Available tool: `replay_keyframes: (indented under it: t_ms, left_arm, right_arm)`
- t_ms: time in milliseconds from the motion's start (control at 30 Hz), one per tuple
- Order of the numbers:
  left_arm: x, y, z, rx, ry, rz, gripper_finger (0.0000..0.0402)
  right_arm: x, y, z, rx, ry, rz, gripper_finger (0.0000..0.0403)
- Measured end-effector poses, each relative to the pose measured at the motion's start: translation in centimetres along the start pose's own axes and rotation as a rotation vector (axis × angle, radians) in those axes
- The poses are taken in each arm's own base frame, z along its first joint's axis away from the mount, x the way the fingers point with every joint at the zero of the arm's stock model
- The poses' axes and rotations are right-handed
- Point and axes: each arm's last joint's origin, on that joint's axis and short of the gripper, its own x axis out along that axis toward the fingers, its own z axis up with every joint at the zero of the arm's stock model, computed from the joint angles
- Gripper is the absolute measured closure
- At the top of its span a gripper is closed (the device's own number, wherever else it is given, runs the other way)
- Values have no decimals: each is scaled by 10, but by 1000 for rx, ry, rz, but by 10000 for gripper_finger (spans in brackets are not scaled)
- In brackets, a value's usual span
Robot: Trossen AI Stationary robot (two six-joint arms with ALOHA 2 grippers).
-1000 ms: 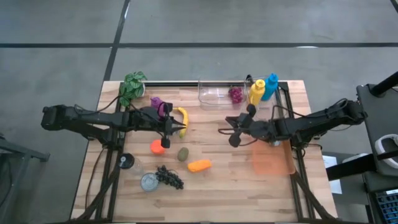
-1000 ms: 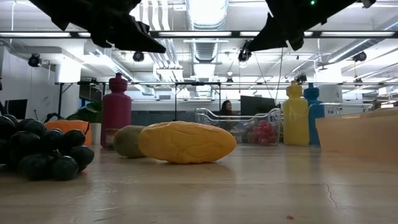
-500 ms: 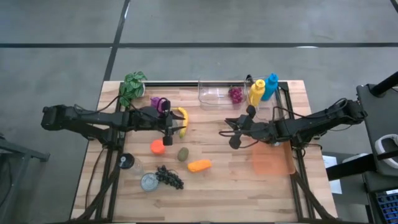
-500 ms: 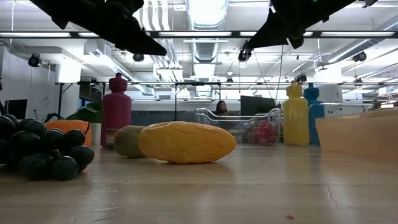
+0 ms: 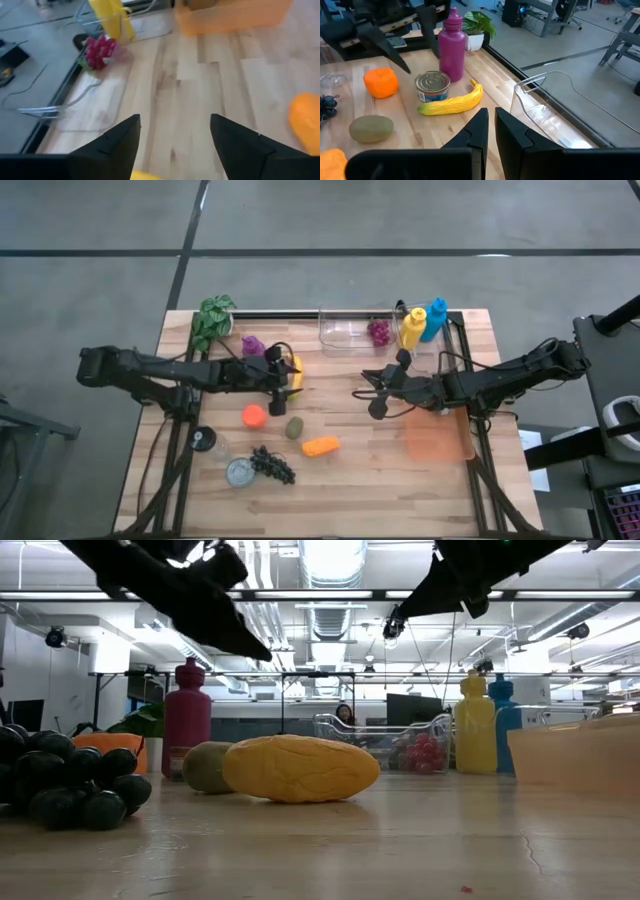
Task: Pick & Place Food Item
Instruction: Put the yellow banana into the left transparent bin
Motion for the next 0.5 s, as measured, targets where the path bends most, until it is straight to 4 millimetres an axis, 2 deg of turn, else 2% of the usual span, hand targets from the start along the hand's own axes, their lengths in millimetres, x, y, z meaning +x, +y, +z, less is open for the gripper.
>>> replay_keyframes:
  t_ms: [233,500]
  left_arm:
    - [19,3,18,-95,204,90,146]
    - [47,4,20,-181,407,110,159]
  right_arm:
    - [0,0,0,-15,0,0,374]
    - [0,0,0,-19,1,1,374]
